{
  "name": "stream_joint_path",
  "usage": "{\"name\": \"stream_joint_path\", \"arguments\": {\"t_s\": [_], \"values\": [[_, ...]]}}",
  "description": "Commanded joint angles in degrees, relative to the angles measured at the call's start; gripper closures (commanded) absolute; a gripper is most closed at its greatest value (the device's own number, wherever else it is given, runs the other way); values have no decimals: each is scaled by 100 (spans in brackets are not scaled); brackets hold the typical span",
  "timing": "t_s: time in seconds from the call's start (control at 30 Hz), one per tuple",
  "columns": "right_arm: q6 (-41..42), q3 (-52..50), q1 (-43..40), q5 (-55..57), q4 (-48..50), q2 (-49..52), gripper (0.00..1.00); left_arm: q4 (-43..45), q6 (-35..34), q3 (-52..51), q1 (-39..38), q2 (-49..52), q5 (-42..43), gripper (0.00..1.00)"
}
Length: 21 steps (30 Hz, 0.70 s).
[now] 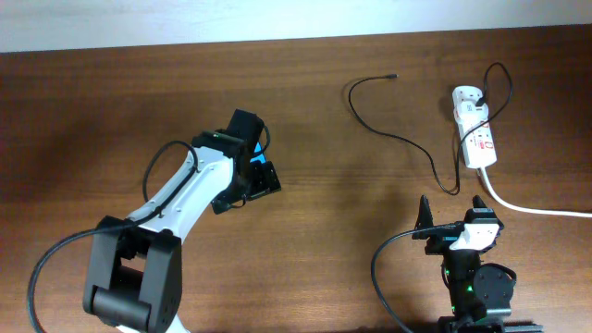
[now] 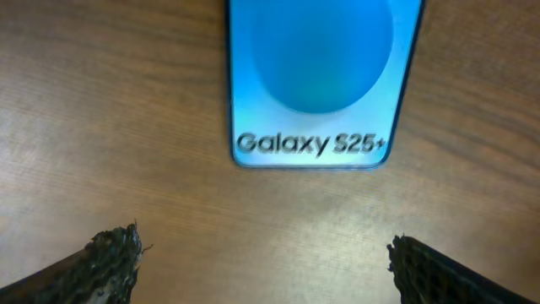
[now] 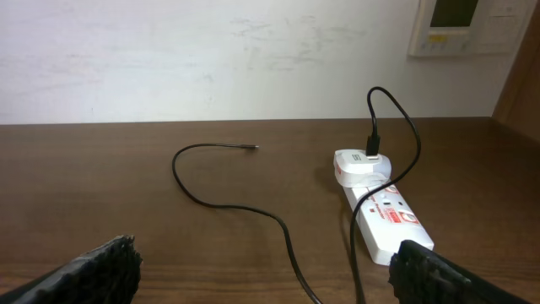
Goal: Plug charger to phone and switch on socket
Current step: 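Close the left gripper on the blue phone's bottom edge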
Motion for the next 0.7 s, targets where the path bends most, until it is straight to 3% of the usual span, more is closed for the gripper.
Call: {"name": "stream_joint_path", "arguments": {"t_s": [0.0,0.67], "values": [[-37,-52,2,-15,-17,-37,2,-223,-31,457,-4,35,-87,1],[-37,-52,2,-15,-17,-37,2,-105,-31,748,334,35,-258,1]]}}
